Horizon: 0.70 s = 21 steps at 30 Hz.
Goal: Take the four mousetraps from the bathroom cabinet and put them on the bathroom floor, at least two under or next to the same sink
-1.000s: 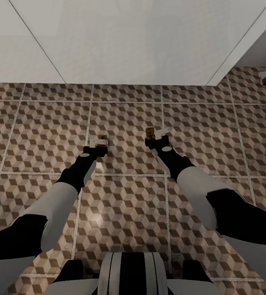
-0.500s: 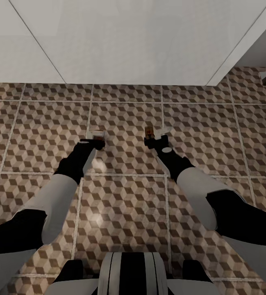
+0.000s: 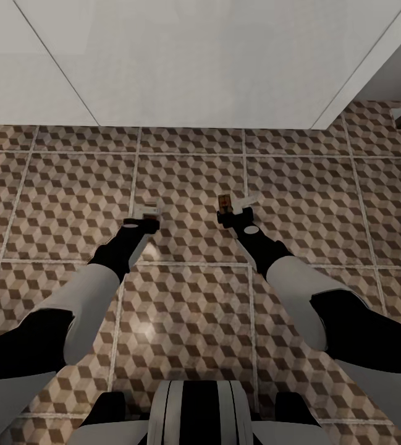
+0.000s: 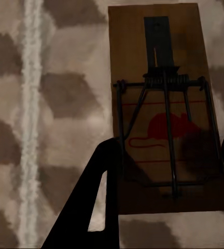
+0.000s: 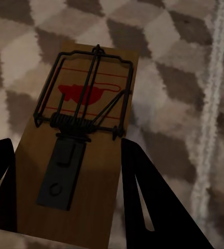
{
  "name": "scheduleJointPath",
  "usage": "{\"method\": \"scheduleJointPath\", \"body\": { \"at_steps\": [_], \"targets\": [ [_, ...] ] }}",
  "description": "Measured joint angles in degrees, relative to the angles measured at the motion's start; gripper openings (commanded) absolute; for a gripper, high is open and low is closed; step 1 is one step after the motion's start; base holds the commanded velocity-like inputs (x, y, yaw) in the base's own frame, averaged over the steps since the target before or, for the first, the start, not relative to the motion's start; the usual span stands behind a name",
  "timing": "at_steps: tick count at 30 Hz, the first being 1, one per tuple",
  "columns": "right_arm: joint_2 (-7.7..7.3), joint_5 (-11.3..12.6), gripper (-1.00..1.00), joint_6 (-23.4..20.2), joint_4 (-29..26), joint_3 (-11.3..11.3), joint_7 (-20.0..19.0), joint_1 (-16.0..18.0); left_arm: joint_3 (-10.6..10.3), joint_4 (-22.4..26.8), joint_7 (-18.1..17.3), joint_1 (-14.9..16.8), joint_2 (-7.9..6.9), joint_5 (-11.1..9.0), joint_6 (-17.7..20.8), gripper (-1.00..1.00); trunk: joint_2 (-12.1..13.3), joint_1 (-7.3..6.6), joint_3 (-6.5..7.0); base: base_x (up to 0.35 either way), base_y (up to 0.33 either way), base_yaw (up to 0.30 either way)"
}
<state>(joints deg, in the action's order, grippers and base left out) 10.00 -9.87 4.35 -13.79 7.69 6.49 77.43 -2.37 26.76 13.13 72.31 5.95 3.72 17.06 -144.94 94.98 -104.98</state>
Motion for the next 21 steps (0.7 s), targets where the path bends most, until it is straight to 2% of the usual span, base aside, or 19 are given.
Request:
{"method": "scheduleJointPath", "body": {
  "at_steps": [7, 13, 21],
  "targets": [
    [0.00, 0.00, -1.00, 0.06, 0.00, 0.00, -0.03, -0.03, -0.07, -5.33, -0.04, 0.02, -0.10, 0.04, -4.26, -1.00, 0.00, 0.00, 0.00, 0.000, 0.000, 0.000],
    [0.00, 0.00, -1.00, 0.01, 0.00, 0.00, -0.03, -0.03, -0.16, -6.09, -0.08, 0.02, -0.13, 0.05, -7.67, -1.00, 0.00, 0.00, 0.00, 0.000, 0.000, 0.000],
    [0.00, 0.00, -1.00, 0.01, 0.00, 0.00, -0.04, -0.03, -0.30, -5.90, -0.33, 0.02, -0.29, 0.06, -8.72, -1.00, 0.00, 0.00, 0.00, 0.000, 0.000, 0.000]
  ]
}}
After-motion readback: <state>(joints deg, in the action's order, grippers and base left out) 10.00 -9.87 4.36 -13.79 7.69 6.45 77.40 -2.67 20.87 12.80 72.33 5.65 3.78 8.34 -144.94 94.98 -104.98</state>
